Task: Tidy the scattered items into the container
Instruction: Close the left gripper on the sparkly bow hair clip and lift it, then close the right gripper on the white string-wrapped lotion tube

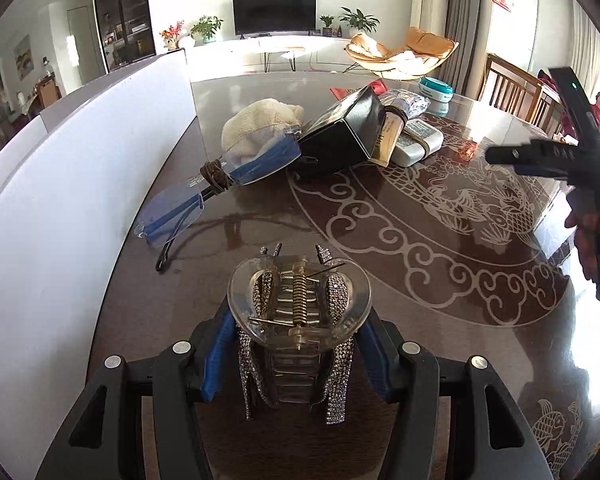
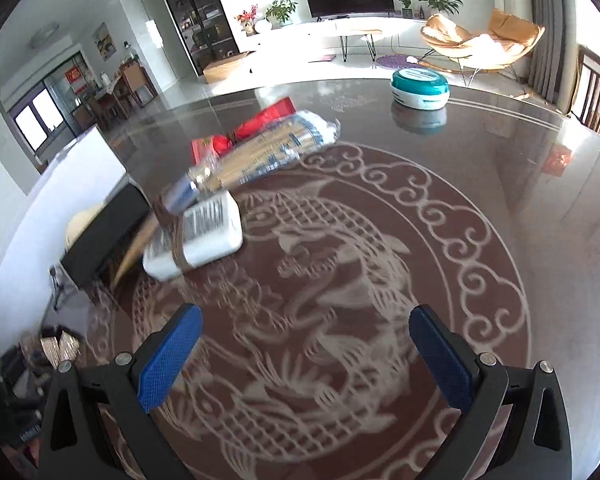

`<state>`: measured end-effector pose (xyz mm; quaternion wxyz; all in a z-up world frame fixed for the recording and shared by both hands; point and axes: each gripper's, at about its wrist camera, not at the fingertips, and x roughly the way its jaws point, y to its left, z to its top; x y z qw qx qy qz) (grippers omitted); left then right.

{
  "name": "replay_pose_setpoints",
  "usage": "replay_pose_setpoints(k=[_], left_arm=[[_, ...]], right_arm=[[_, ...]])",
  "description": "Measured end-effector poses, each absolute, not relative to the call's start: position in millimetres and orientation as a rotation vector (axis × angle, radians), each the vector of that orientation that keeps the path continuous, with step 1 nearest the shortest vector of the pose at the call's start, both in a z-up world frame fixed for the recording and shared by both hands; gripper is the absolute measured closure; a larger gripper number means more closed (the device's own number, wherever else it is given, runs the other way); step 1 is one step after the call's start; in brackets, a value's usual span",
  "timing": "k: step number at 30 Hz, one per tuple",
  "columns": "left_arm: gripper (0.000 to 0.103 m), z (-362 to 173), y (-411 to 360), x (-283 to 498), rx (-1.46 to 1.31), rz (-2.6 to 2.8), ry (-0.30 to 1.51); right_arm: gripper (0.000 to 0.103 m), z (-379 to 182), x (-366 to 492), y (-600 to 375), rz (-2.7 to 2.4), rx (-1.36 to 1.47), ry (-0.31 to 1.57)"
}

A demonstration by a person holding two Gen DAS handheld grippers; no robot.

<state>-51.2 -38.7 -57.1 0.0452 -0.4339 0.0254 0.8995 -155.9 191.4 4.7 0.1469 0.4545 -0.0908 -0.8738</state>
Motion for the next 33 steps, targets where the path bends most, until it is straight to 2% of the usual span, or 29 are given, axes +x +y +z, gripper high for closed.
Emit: replay_pose_setpoints(k=[2,4,7,11,12,16,21,23,28,33], left_arm=[[0.047,-57.0,-38.6,-51.2,-1.325,2.747,0.078],[0.047,-57.1,-38.8,-51.3,-1.325,2.747,0.078],[0.047,-57.3,-38.8,-51.3,-1.325,2.747,0.077],[0.047,-57.1,-39.4,-50.0,-1.324,2.744,0.072],[0.047,-57.1,-39.7,-50.1,-1.324,2.743,0.069],[0.047,-56.9,-39.7,-51.0,-1.323,2.742,0.068],[0.047,-57.0,-39.6,-50.8,-1.323,2.742,0.068],[0.047,-57.1,-39.6,-50.8,-1.323,2.742,0.068],[0.047,-57.1,-39.7,-50.8,-1.323,2.742,0.068],[0.047,-57.0,-39.9,-50.8,-1.323,2.742,0.068]], right_arm=[[0.000,1.7,-192.8,173.4,-2.461,1.357,-0.420],[0.000,-3.0,-221.1,153.1,-2.468,1.417,-0.436],[0.000,-5.0,-239.4,121.0,-2.508,1.413,-0.240],[0.000,-14.5,-216.2,94.1,-2.519,1.397,0.199],[0.000,-15.6,-204.2,96.8,-2.526,1.379,0.217],[0.000,-15.9,-158.2,122.7,-2.526,1.365,0.189],[0.000,18.4,-103.4,176.1,-2.657,1.206,0.059],[0.000,23.2,-93.5,187.8,-2.678,1.251,0.035],[0.000,14.9,-57.3,187.7,-2.630,1.283,0.039],[0.000,-3.7,-72.9,165.9,-2.647,1.349,0.050]])
